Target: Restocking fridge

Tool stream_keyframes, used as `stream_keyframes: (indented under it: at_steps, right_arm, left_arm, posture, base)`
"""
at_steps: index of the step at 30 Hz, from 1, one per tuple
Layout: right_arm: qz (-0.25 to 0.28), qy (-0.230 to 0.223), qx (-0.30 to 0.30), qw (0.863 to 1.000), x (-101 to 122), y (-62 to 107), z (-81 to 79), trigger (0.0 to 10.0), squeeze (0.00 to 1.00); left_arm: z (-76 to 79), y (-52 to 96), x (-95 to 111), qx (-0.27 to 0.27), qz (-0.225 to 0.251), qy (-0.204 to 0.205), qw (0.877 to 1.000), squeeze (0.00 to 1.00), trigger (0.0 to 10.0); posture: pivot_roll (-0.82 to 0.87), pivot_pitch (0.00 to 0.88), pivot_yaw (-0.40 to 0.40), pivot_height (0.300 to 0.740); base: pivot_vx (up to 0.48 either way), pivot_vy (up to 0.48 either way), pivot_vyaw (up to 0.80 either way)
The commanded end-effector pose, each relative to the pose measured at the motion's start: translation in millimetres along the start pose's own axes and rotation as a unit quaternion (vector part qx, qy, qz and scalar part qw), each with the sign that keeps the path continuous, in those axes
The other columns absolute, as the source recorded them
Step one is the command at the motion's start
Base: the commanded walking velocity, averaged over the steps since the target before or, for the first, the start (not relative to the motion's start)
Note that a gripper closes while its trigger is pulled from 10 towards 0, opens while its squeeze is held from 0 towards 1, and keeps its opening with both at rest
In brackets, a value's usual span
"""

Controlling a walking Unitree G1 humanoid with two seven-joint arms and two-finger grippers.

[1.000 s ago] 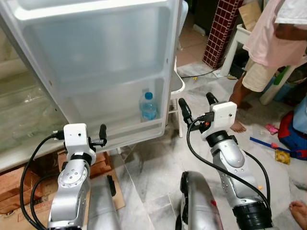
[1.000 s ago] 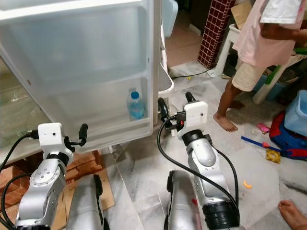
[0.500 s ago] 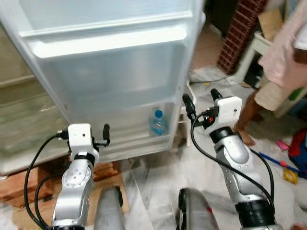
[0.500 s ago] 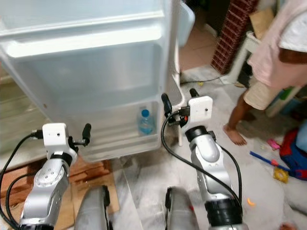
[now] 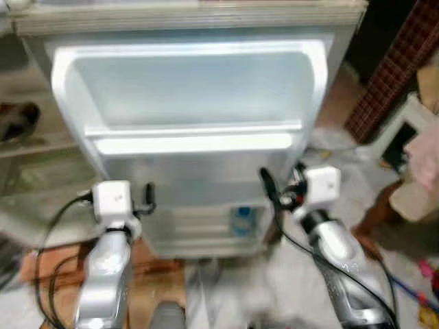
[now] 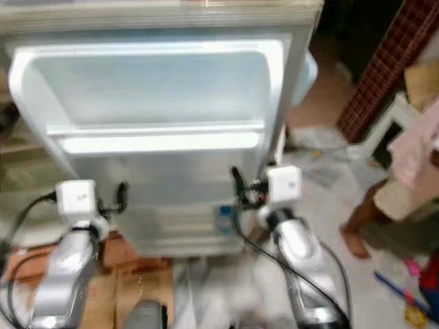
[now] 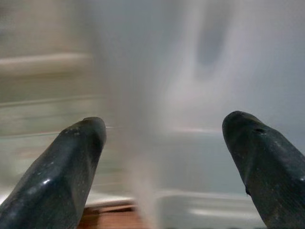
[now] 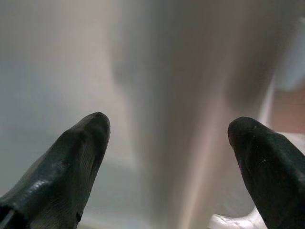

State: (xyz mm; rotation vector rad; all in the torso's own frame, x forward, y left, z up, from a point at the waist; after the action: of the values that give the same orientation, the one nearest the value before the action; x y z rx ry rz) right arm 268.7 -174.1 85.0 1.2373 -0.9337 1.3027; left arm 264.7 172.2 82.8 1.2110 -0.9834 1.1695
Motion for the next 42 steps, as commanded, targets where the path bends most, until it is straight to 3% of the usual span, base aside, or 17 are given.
stream_keyframes:
  at_steps: [1, 6, 9, 11, 20, 29, 37, 42]
  right_arm:
    - [0.041, -0.003, 0.048, 0.998, 24, -3.3, -19.8, 10.0, 0.00]
    - [0.025, -0.006, 0.057, 0.998, 17, 7.2, -16.0, 10.0, 0.00]
    - [0.009, -0.017, 0.100, 0.995, 12, 11.0, -22.7, 10.0, 0.00]
    - [0.001, -0.033, 0.166, 0.986, 9, 14.7, -33.5, 10.0, 0.00]
    - [-0.010, -0.039, 0.231, 0.972, 8, 20.5, -43.5, 10.0, 0.00]
    - [0.002, -0.025, 0.208, 0.978, 12, 9.6, -32.0, 10.0, 0.00]
    - [0.025, -0.019, 0.124, 0.992, 22, -9.2, -11.9, 10.0, 0.00]
    - [0.042, -0.013, 0.108, 0.993, 30, -14.9, -9.2, 10.0, 0.00]
  left_arm:
    - [-13.4, 8.9, -6, 0.009, -0.016, -0.018, 1.000, 0.00, 10.0]
    - [-7.9, 20.3, -11, -0.023, -0.016, -0.047, 0.999, 0.00, 10.0]
    - [-1.4, 19.8, -9, -0.039, -0.008, -0.060, 0.997, 0.00, 10.0]
    - [3.9, 14.9, -6, -0.047, -0.002, -0.060, 0.997, 0.00, 10.0]
    - [7.3, 13.1, -3, -0.060, -0.004, -0.059, 0.996, 0.00, 10.0]
    - [8.8, 9.6, -1, -0.063, 0.001, -0.060, 0.996, 0.00, 10.0]
    - [8.3, 6.4, 3, -0.060, 0.011, -0.056, 0.997, 0.00, 10.0]
    - [6.5, 2.2, 8, -0.047, 0.023, -0.040, 0.998, 0.00, 10.0]
  posture:
    - [0.00, 0.000, 0.006, 0.740]
    - [0.01, 0.000, 0.002, 0.740]
    - [0.01, 0.000, -0.002, 0.740]
    - [0.00, 0.000, -0.003, 0.740]
    - [0.00, 0.000, 0.002, 0.740]
    - [0.00, 0.000, 0.003, 0.740]
    - [0.01, 0.000, 0.004, 0.740]
    - [0.01, 0.000, 0.004, 0.740]
  base:
    - [0.000, 0.000, 0.00]
    - [0.000, 0.000, 0.00]
    - [0.000, 0.000, 0.00]
    - [0.000, 0.000, 0.00]
    - [-0.117, 0.000, 0.00]
    - [-0.292, 0.000, 0.00]
    - [-0.065, 0.000, 0.00]
    - [0.000, 0.000, 0.57]
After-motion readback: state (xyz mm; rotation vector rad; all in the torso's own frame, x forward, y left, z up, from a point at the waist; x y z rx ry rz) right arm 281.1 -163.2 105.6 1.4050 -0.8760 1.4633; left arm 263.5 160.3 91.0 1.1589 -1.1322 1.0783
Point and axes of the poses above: a point about 5 cm out from each wrist's last joint towards the gripper, its own y axis pointing back from the gripper into the wrist, its own x axis along the axis of the wrist's last joint, z = x × y, the point moved 3 cm from there along -y, pointing out of the wrist towards the gripper, and after that the axes turned 11 degrees about y, right-handed, at the moved point
